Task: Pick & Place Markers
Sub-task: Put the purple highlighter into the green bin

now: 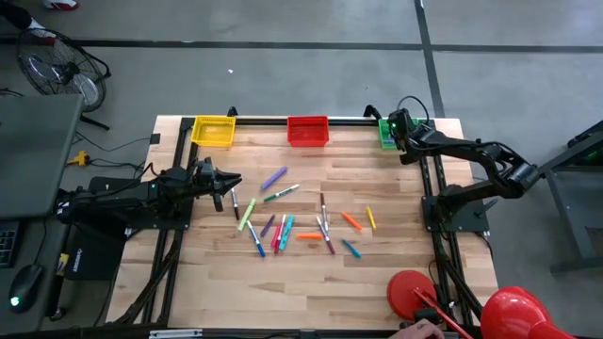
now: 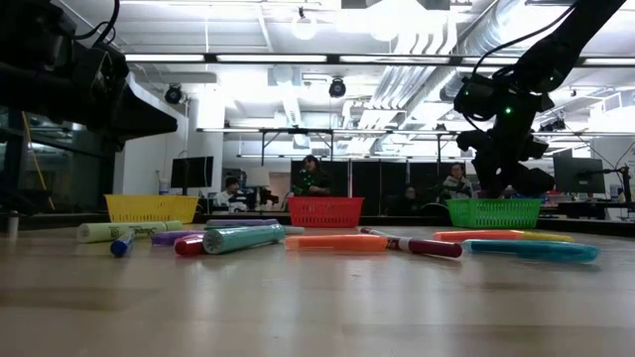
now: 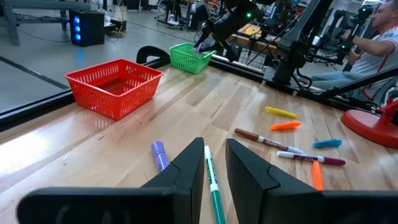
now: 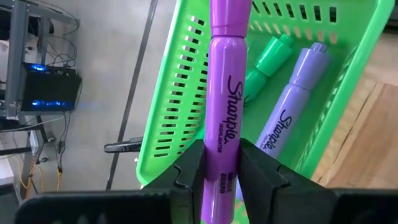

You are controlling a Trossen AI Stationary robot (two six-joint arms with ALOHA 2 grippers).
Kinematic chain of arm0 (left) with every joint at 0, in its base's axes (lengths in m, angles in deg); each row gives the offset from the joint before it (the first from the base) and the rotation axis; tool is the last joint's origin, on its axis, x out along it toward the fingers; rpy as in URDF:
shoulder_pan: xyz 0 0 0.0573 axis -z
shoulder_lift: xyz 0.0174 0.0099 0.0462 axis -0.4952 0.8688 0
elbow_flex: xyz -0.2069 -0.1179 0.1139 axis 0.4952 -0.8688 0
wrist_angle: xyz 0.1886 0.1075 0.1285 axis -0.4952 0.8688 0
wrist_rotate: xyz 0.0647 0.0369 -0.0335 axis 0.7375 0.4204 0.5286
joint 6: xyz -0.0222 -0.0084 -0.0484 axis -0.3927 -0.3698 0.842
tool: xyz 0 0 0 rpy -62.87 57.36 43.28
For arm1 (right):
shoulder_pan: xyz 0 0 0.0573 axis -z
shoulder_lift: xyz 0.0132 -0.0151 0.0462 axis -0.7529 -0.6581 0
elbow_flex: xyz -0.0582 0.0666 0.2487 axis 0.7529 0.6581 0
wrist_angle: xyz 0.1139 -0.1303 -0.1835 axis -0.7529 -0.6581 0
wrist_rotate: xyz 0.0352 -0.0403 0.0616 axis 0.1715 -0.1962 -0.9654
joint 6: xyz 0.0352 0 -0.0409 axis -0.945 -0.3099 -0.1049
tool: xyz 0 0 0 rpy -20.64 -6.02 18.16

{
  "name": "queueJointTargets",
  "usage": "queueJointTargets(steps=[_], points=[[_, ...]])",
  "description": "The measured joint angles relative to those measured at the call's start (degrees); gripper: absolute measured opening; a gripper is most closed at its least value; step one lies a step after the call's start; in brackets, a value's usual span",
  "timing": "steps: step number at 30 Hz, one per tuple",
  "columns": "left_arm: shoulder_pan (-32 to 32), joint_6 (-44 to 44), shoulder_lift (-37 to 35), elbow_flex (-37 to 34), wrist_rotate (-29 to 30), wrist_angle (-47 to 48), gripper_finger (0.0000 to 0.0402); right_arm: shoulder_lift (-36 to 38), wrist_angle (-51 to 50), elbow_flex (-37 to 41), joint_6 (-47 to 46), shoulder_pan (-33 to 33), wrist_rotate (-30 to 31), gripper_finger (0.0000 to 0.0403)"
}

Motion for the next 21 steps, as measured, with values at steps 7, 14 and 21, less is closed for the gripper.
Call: queueJointTargets(steps=[7, 14, 21], points=[[0.00, 0.01, 0.02, 0.01, -0.02, 0.00, 0.0064, 0.00, 0.02, -0.02, 0.47, 0.02, -0.09, 0.0075], [0.00, -0.01, 0.01, 0.01, -0.03, -0.02, 0.0064, 0.00, 0.02, -0.01, 1.43, 0.00, -0.15, 0.0084], [0.00, 0.00, 0.00, 0.00, -0.04, -0.01, 0.0064, 0.00, 0.02, -0.02, 2.01, 0.00, -0.08, 0.0099]])
